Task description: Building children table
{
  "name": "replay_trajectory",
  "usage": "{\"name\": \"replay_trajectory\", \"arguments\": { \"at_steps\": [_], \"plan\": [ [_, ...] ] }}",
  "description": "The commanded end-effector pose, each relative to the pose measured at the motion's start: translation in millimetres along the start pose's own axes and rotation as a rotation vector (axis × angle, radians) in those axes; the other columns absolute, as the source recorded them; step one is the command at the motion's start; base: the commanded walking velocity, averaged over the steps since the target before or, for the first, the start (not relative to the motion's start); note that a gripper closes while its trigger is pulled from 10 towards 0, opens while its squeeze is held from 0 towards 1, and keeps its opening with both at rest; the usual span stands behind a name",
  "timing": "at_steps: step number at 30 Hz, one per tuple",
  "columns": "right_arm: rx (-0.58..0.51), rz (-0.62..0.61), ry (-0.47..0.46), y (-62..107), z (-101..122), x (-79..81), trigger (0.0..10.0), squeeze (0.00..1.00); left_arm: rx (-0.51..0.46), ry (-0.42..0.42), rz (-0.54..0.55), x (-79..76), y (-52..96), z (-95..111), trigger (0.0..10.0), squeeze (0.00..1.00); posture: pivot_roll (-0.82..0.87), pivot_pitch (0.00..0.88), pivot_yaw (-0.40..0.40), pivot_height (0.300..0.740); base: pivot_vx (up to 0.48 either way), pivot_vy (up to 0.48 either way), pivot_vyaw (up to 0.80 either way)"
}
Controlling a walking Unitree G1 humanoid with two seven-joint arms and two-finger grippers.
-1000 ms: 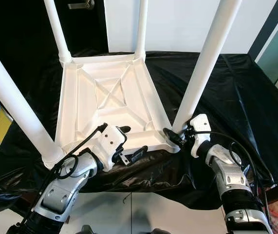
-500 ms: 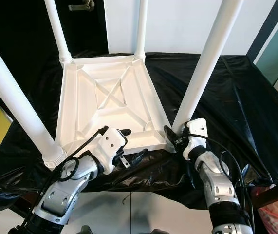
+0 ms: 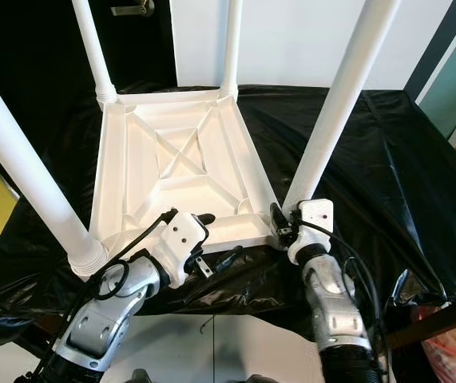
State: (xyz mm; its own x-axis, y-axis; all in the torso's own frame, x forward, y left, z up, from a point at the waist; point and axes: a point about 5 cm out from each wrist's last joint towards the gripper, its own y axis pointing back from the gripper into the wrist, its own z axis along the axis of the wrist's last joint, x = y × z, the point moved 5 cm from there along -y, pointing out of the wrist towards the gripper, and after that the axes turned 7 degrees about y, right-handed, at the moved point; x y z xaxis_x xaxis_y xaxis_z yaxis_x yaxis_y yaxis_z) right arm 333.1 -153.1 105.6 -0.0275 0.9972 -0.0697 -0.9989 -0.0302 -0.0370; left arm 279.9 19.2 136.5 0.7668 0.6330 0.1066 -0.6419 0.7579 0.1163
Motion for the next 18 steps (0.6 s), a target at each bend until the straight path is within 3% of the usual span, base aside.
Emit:
{"name": "replay_trajectory", "arguments": {
  "at_steps": [1,6,18],
  "plan": [
    [0.094,-0.035,0.005,6.1,-21,-1.5,10.0,0.00,0.006,0.006,0.034,0.0,-0.4,-1,10.0,0.00,0.04,0.049,-0.092,0.740,0.000,0.000,0.00],
    [0.078,-0.052,-0.013,6.2,-15,4.9,10.0,0.00,0.008,0.012,0.036,-0.8,-0.4,-2,10.0,0.00,0.03,0.054,-0.091,0.740,0.000,0.000,0.00],
    [0.021,-0.019,-0.012,7.7,-1,1.6,10.0,0.00,0.011,0.010,0.043,2.4,0.4,-2,10.0,0.00,0.03,0.061,-0.090,0.740,0.000,0.000,0.00]
  ]
}}
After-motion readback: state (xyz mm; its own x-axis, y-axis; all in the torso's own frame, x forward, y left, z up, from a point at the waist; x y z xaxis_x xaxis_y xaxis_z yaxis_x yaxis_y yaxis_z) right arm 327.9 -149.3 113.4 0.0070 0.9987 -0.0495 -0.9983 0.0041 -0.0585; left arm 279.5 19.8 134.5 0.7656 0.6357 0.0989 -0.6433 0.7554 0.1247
